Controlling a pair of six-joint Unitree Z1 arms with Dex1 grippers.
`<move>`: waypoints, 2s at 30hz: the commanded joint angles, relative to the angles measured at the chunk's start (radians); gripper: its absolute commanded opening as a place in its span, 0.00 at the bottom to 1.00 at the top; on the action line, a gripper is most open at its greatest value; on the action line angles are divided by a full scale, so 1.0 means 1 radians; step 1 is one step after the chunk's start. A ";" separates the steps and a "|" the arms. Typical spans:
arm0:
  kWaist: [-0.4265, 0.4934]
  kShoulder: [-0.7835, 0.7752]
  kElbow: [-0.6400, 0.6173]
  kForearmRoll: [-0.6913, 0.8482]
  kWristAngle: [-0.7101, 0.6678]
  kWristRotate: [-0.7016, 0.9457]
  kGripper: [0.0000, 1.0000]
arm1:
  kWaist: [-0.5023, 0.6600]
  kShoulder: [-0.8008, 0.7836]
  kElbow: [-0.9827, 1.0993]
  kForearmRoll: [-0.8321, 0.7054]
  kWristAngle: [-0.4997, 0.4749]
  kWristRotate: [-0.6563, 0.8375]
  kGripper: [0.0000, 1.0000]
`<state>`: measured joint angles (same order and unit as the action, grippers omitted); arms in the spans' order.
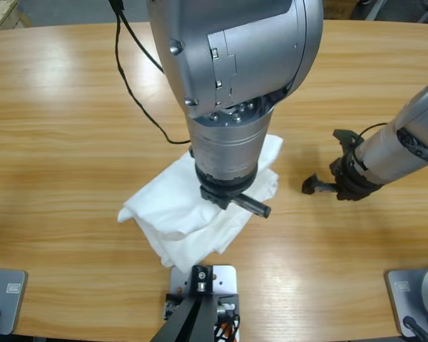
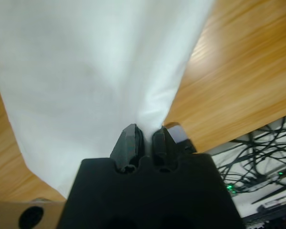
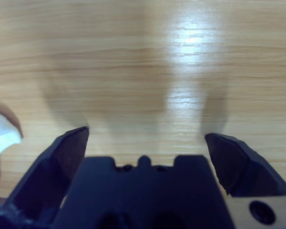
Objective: Fold clothes
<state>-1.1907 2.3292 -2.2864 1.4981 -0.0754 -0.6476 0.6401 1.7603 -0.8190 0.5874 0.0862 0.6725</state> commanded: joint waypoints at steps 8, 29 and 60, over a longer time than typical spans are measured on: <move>-0.061 0.081 -0.019 0.053 0.001 0.043 0.00 | -0.007 0.070 0.027 -0.008 0.021 -0.010 1.00; -0.071 -0.001 0.078 0.066 -0.024 -0.046 1.00 | -0.007 0.070 0.026 -0.008 0.019 -0.010 1.00; -0.131 -0.446 1.060 -0.849 0.043 -0.604 0.00 | 0.069 -0.090 -0.261 0.137 0.311 -0.194 0.00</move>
<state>-1.2900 1.7930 -1.3146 0.7243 -0.0167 -1.1713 0.6552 1.5596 -1.0790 0.7951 0.3035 0.4915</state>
